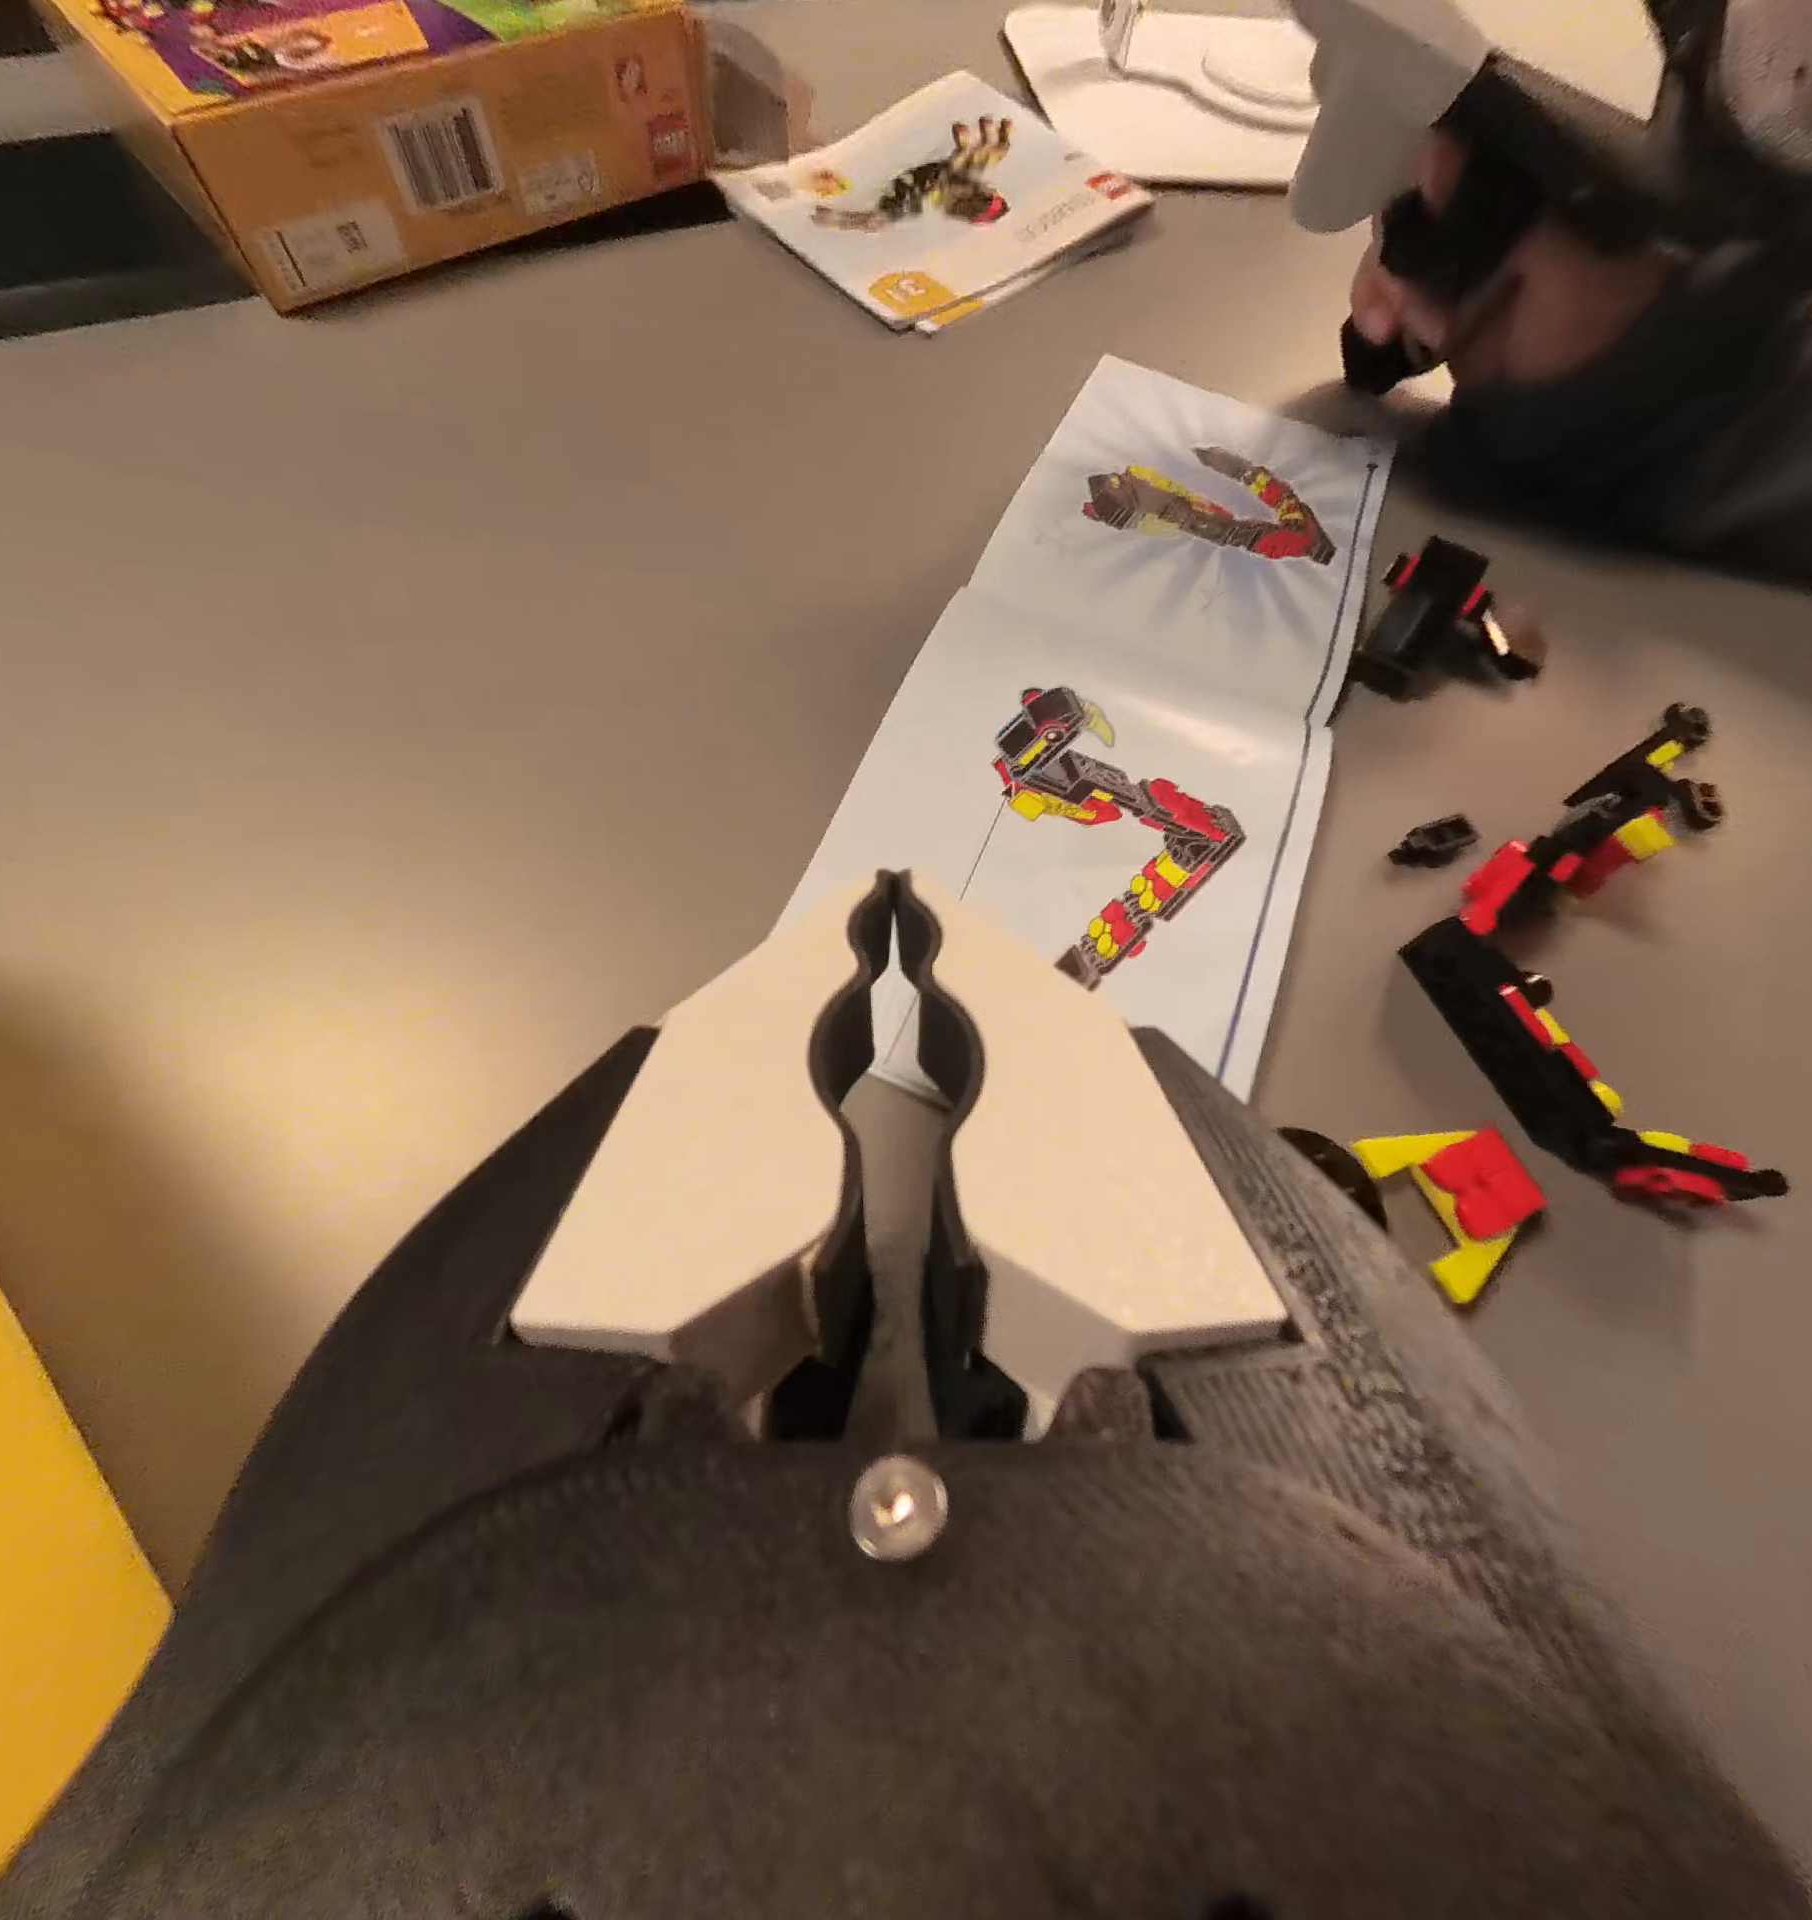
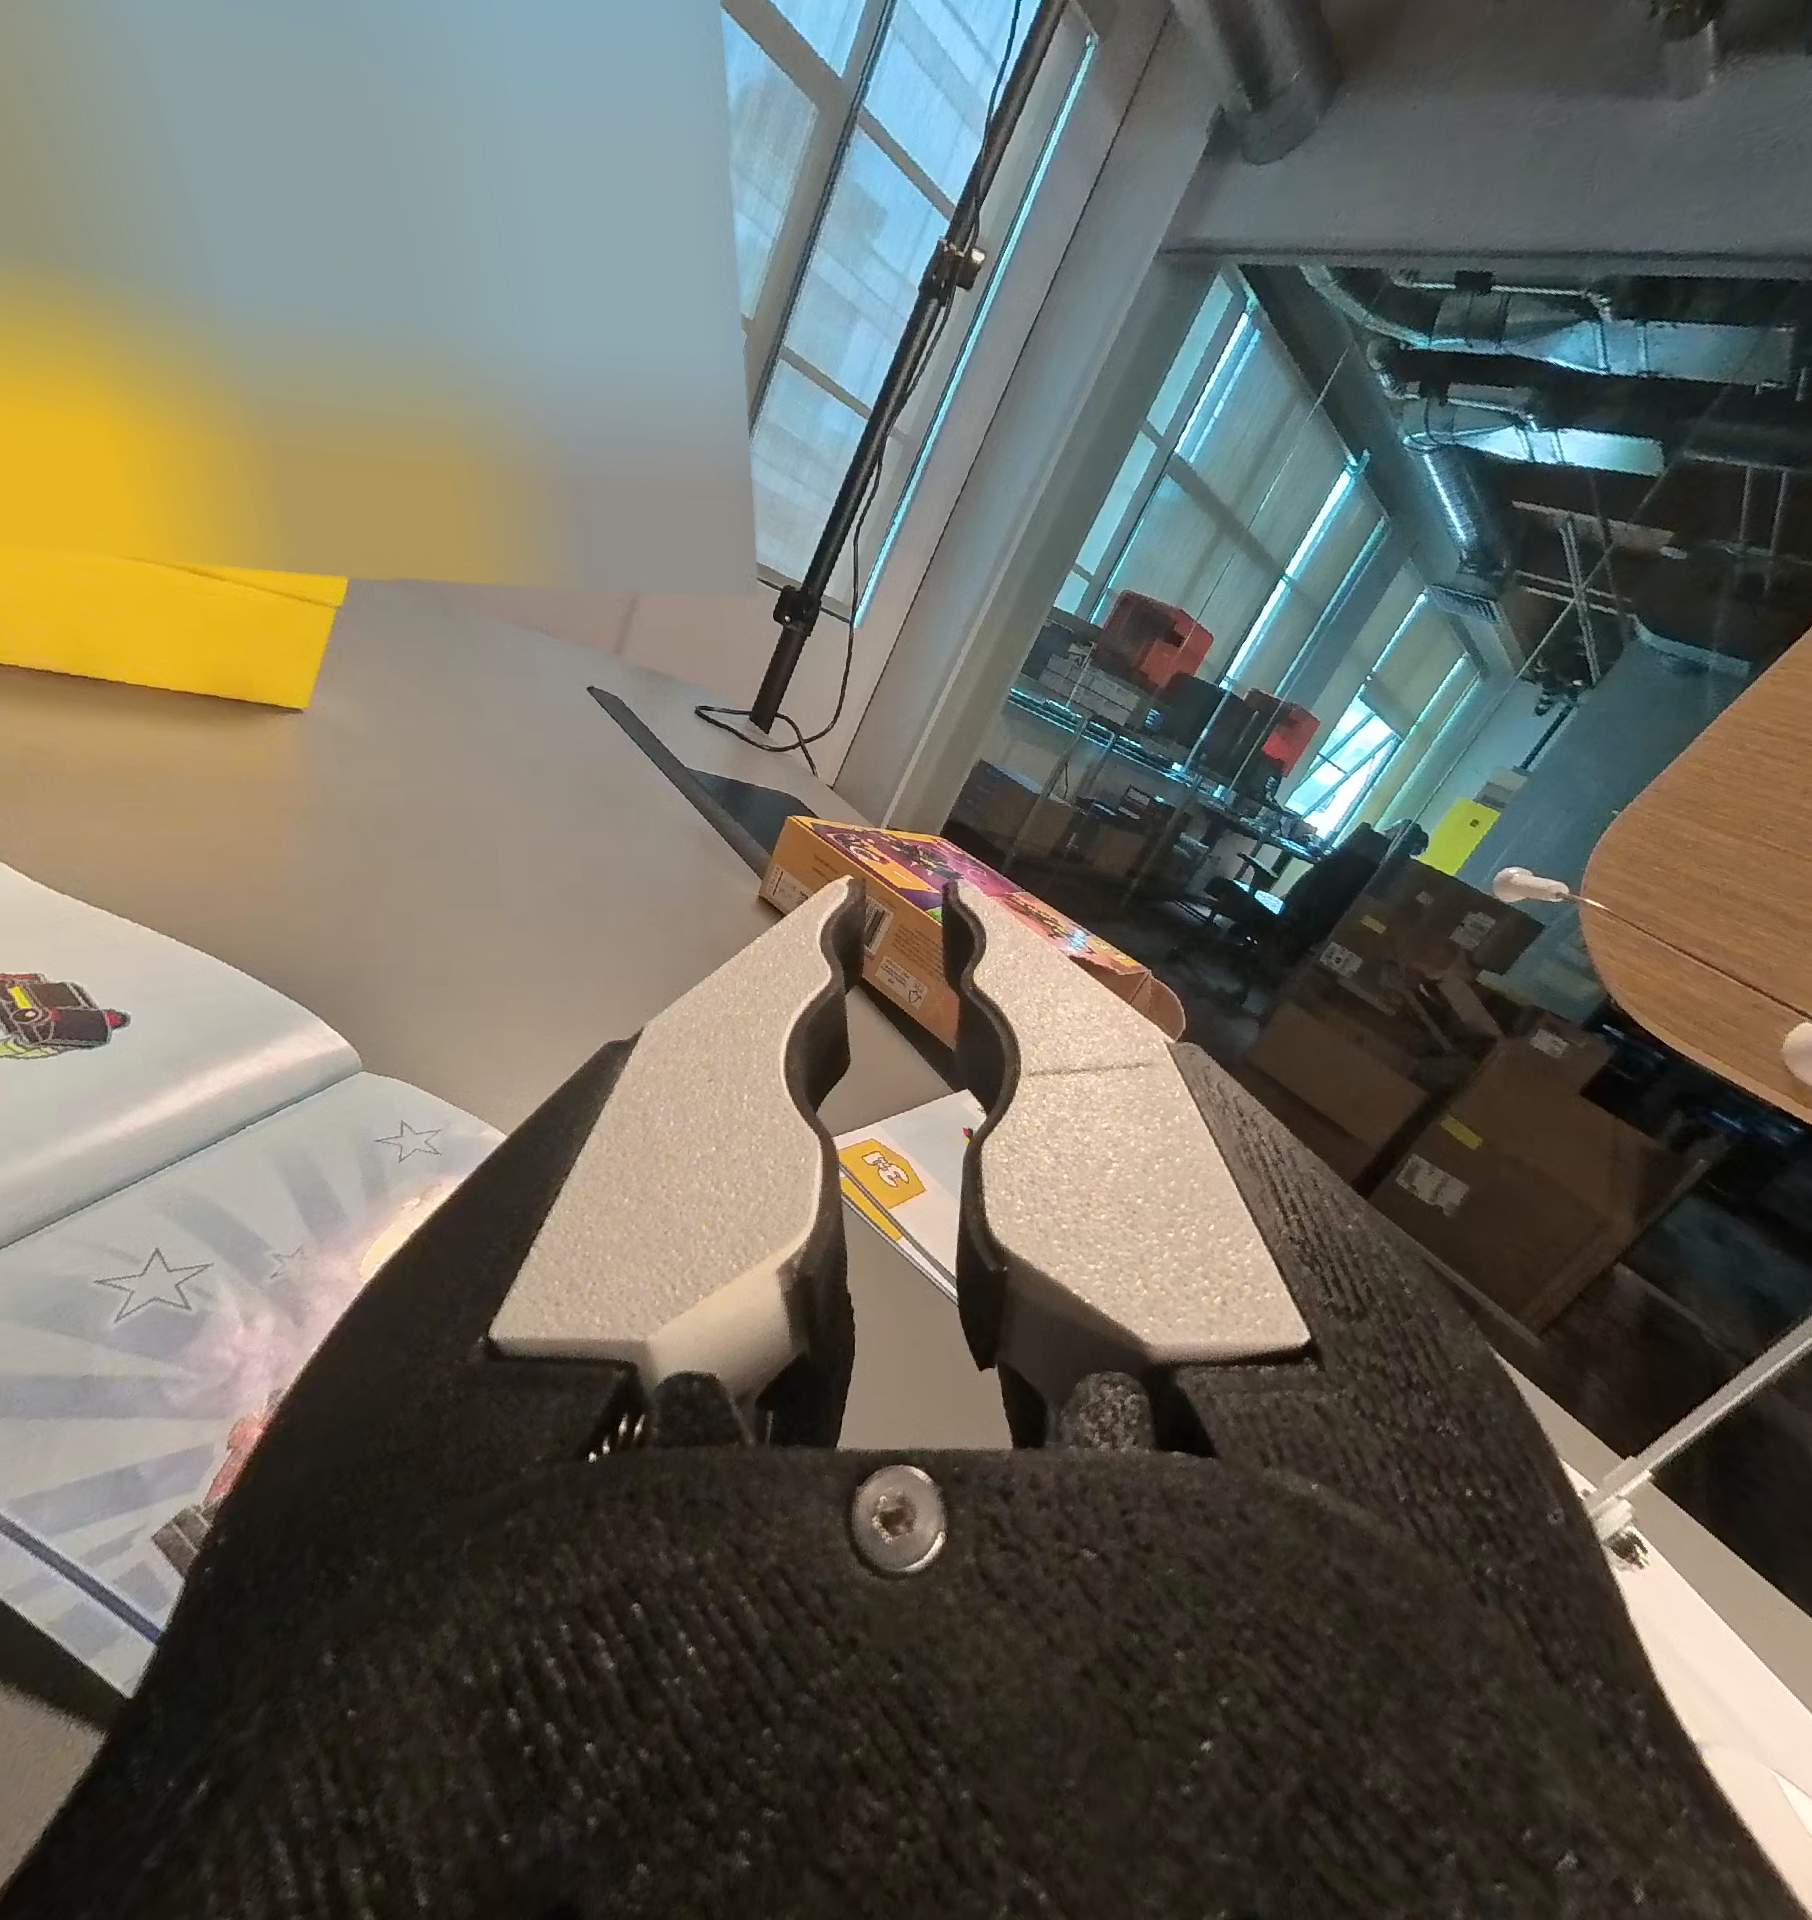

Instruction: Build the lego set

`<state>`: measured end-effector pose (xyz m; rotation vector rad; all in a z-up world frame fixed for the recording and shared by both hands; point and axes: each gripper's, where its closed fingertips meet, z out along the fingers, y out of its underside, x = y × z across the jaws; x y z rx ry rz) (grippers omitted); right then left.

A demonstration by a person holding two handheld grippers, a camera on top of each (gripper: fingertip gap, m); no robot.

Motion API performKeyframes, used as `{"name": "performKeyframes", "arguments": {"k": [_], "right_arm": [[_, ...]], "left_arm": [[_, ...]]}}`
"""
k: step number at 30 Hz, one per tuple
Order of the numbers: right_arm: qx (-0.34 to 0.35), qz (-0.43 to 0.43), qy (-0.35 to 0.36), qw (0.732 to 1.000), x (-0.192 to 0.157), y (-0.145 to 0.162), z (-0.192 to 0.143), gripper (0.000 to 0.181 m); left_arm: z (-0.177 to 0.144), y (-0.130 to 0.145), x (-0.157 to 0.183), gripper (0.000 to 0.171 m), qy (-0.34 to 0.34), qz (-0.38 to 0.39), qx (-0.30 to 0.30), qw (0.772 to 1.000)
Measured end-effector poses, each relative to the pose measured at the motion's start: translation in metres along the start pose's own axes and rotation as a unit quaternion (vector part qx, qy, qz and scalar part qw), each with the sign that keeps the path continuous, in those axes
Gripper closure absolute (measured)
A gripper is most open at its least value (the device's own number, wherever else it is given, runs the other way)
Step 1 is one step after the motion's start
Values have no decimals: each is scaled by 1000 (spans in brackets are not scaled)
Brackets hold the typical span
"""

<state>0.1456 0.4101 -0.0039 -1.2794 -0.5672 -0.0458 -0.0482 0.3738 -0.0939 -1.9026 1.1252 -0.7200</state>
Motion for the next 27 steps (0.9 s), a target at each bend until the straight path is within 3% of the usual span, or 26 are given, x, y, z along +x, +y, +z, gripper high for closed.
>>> {"name": "performKeyframes", "arguments": {"k": [1,5,10,18,27], "right_arm": [[0,0,0,1000,0,0,0,169],[0,0,-1,1000,0,0,0,169],[-1,-2,-6,1000,-2,0,1,169],[-2,-12,-11,1000,-5,1,2,169],[-3,-15,-14,1000,-7,1,2,169]], "left_arm": [[3,4,1,168,2,4,-12,1000],[7,2,13,109,34,25,-16,999],[9,9,34,69,95,56,-43,993],[19,25,35,55,75,103,-100,987],[18,22,30,68,73,97,-97,988]]}}
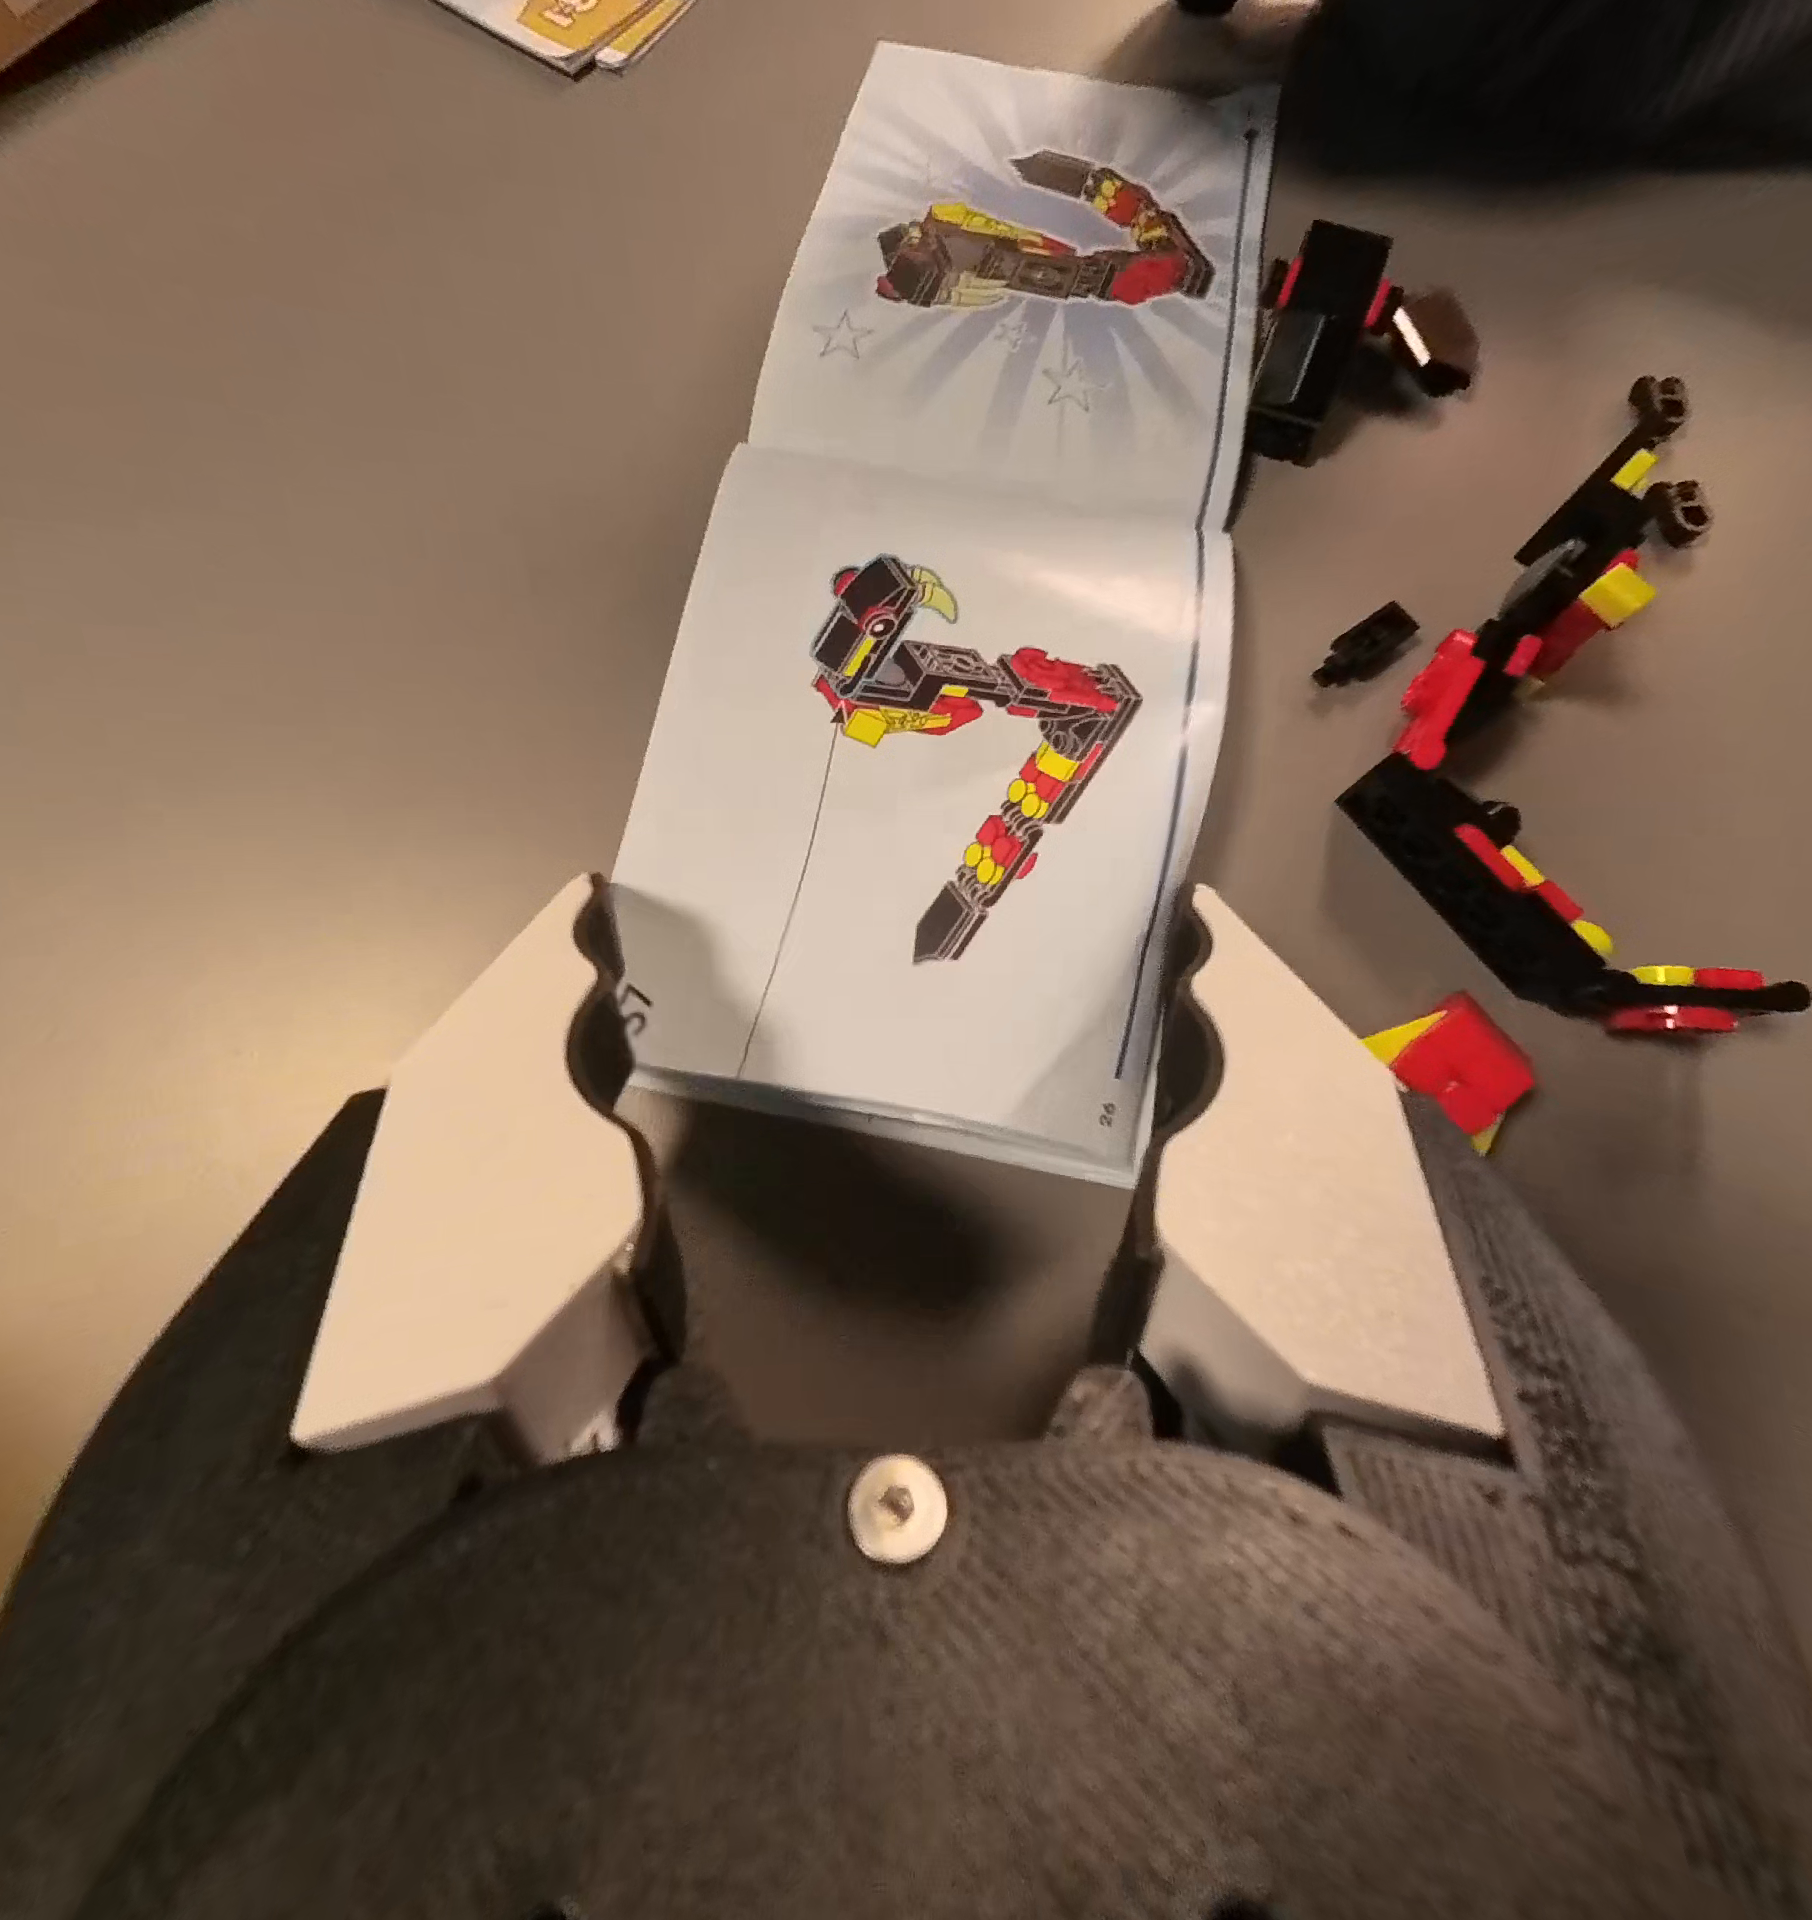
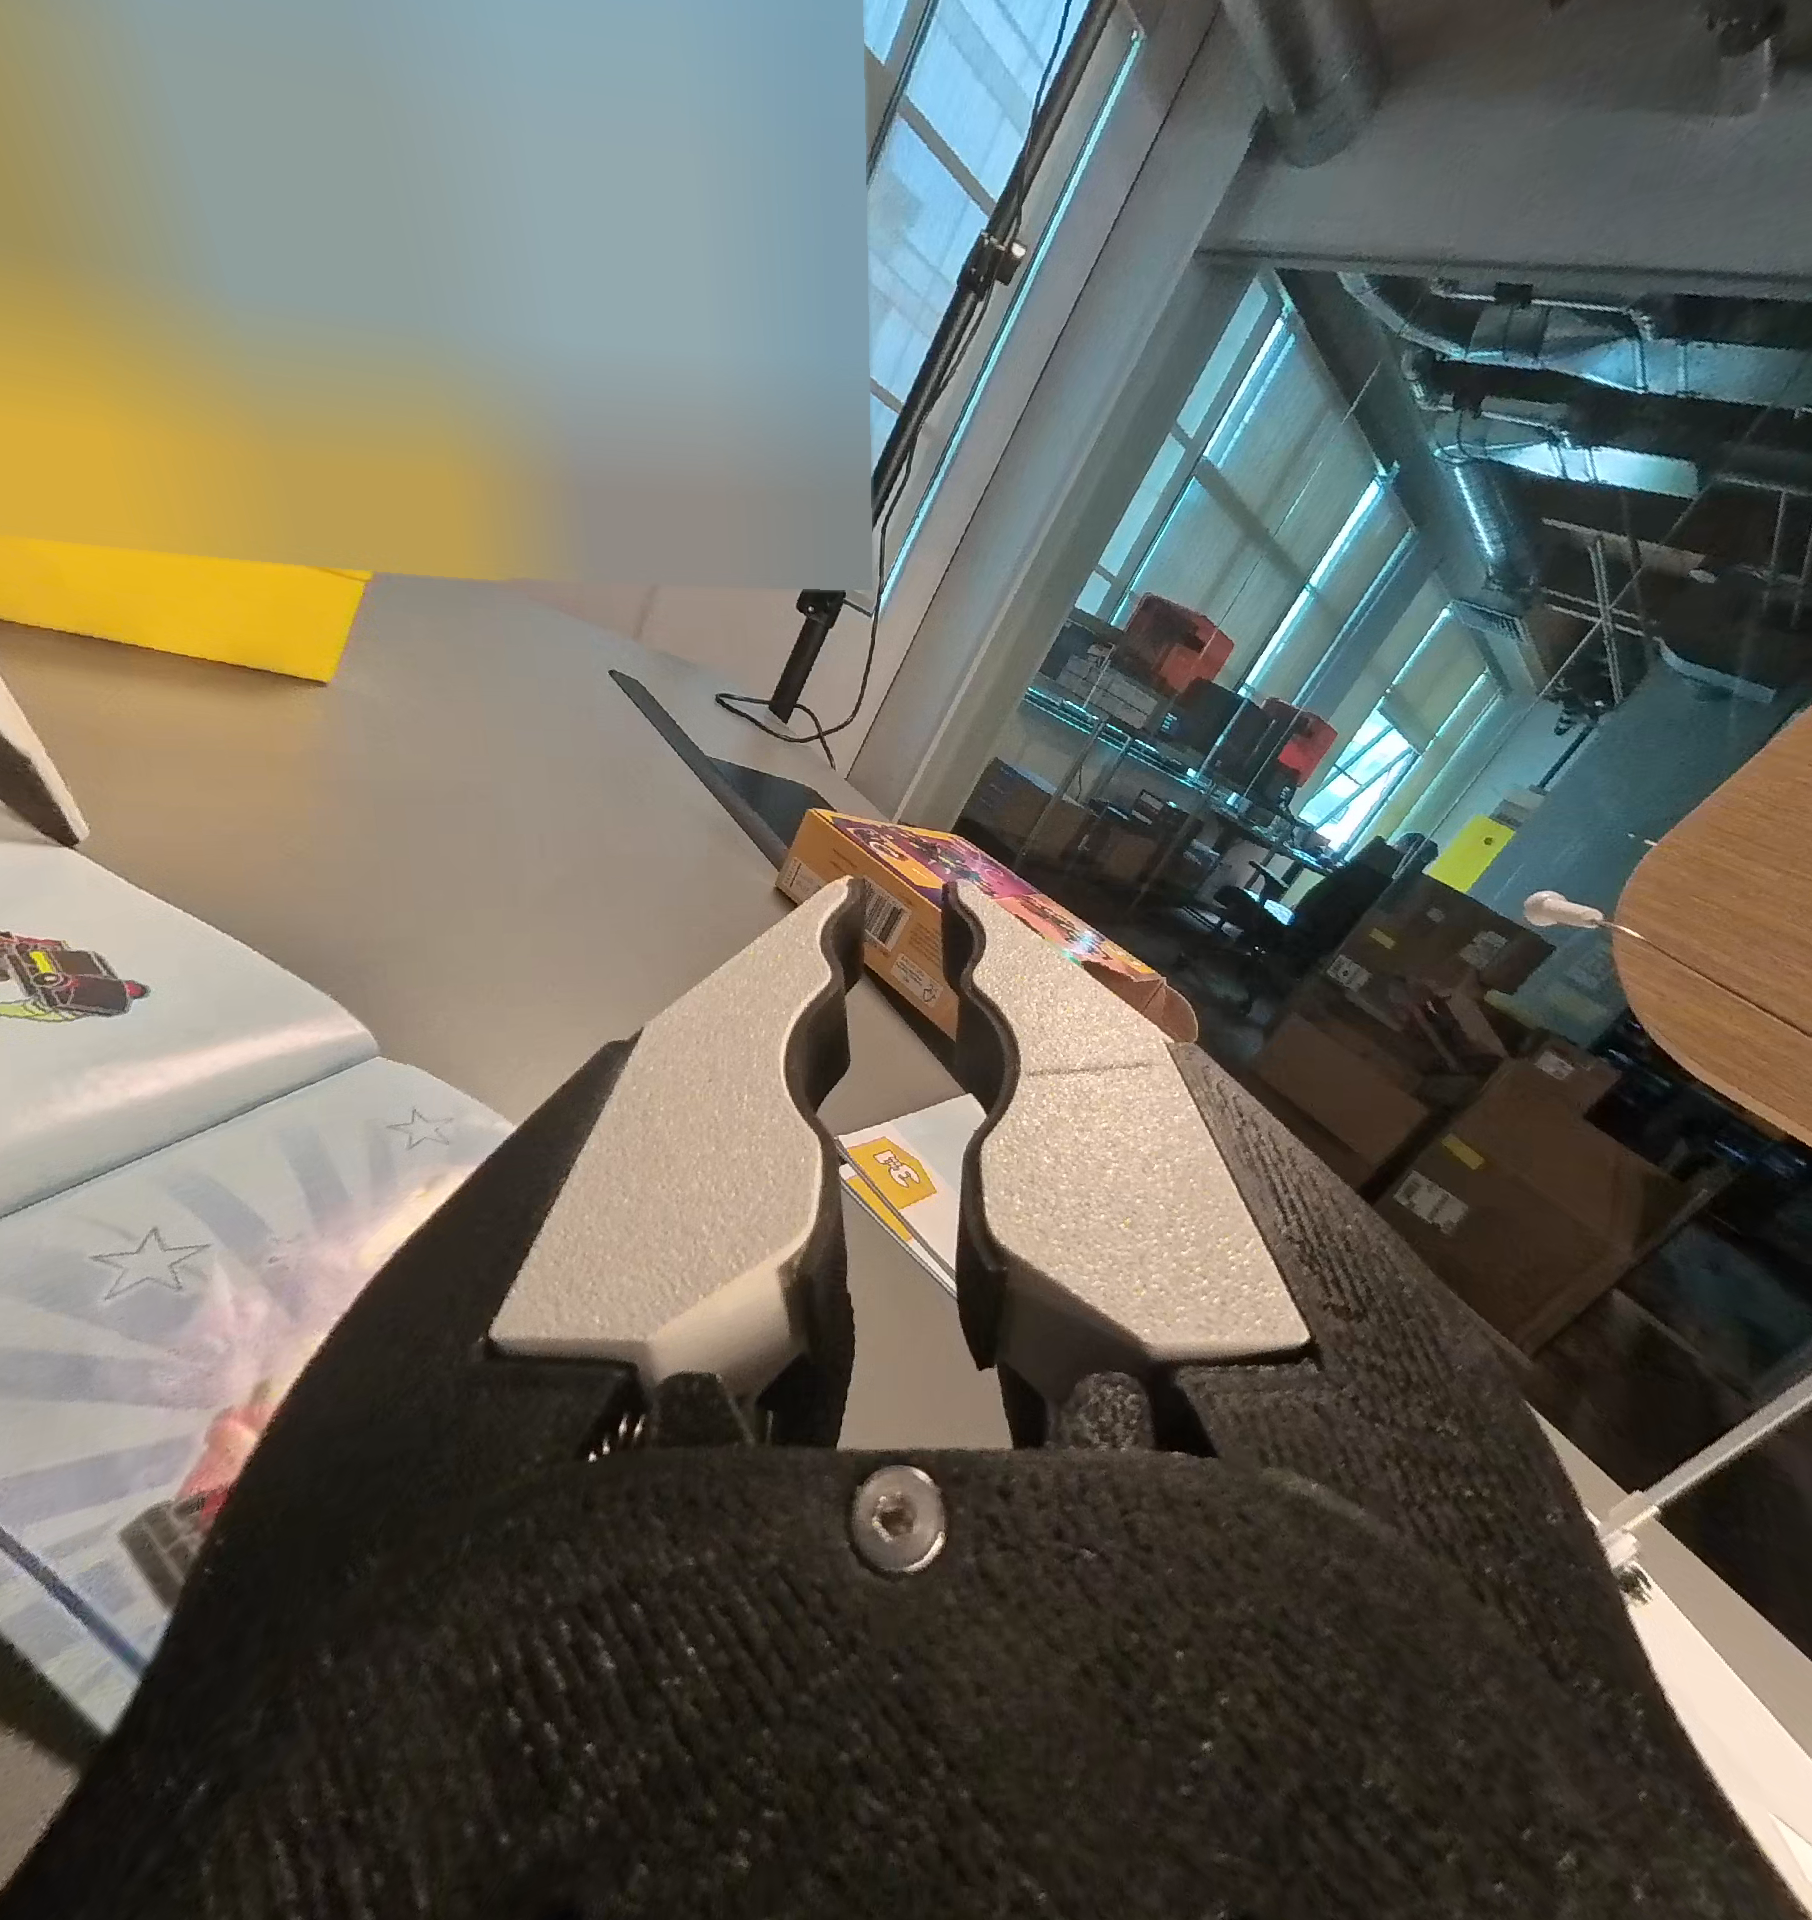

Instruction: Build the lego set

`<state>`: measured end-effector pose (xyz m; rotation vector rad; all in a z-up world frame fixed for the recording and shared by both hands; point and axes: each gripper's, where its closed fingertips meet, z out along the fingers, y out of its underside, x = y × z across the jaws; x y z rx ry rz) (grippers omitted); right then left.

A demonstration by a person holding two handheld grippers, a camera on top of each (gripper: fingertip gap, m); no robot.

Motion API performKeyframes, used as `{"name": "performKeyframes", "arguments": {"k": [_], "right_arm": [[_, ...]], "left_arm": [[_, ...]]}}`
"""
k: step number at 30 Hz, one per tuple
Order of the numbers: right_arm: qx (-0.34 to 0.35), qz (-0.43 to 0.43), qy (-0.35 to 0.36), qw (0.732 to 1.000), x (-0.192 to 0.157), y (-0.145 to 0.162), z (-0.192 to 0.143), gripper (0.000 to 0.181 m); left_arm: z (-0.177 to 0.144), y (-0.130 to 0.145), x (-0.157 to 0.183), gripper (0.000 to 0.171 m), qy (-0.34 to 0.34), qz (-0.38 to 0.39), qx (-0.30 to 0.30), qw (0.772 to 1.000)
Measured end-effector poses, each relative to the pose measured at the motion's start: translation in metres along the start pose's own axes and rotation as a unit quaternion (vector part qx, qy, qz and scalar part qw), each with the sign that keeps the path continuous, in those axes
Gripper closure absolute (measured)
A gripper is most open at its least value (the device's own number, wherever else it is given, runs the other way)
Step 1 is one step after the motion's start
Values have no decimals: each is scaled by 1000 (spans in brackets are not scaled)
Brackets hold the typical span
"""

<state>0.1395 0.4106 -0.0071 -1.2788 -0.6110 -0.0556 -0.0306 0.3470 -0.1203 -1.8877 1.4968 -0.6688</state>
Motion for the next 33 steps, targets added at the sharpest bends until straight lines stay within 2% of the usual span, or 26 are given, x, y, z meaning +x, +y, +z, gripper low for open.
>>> {"name": "performKeyframes", "arguments": {"k": [3,8,20,21,23,25,27,30,33], "right_arm": [[0,-1,-1,1000,0,0,0,169],[0,-3,-2,1000,-1,0,0,169],[0,-14,-20,1000,-8,0,1,169],[-1,-17,-47,999,-16,-1,0,173],[-20,-8,-151,988,-48,0,-3,177],[-52,44,-259,963,-81,-3,-10,175],[-67,99,-334,935,-105,-15,-17,174],[-93,129,-403,901,-129,-24,-27,172],[-119,133,-441,880,-145,-24,-35,171]], "left_arm": [[-1,0,1,70,3,7,2,1000],[-3,-2,7,103,8,28,15,999],[-2,-2,6,103,13,19,12,1000],[-2,-2,6,103,13,19,12,1000],[-2,-2,7,103,13,19,12,1000],[-2,-2,7,103,13,19,12,1000],[-2,-2,7,103,14,19,12,1000],[-2,-2,7,103,14,19,12,1000],[-2,-2,7,103,14,19,12,1000]]}}
